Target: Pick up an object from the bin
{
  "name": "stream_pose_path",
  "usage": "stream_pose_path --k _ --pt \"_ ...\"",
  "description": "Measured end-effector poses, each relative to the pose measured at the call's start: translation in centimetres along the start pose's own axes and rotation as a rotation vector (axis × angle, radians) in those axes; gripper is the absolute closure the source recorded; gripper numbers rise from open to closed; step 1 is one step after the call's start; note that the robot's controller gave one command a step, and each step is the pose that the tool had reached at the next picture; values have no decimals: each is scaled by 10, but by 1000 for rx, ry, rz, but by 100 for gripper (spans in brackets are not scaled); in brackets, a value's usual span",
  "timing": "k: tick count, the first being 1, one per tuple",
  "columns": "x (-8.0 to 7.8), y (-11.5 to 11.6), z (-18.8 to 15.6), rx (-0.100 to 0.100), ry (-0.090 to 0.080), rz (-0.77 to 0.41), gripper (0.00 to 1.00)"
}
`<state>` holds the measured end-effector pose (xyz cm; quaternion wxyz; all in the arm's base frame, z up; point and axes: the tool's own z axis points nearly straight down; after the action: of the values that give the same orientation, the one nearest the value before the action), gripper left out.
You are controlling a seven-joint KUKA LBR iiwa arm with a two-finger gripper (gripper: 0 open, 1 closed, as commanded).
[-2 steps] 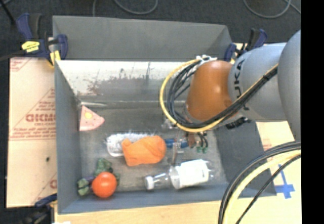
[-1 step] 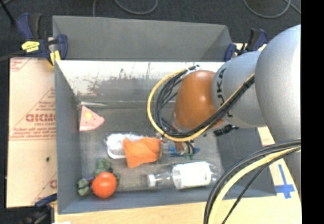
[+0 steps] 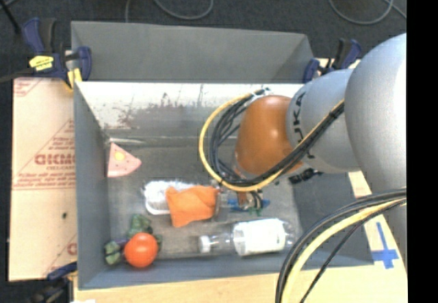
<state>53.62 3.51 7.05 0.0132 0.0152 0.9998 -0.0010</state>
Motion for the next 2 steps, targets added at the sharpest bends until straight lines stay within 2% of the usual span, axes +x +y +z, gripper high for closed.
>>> stream_pose_path --k 1,2 --pt "1 0 -31 1 14 13 100" --pt "-8 64 -105 0 -1 69 100"
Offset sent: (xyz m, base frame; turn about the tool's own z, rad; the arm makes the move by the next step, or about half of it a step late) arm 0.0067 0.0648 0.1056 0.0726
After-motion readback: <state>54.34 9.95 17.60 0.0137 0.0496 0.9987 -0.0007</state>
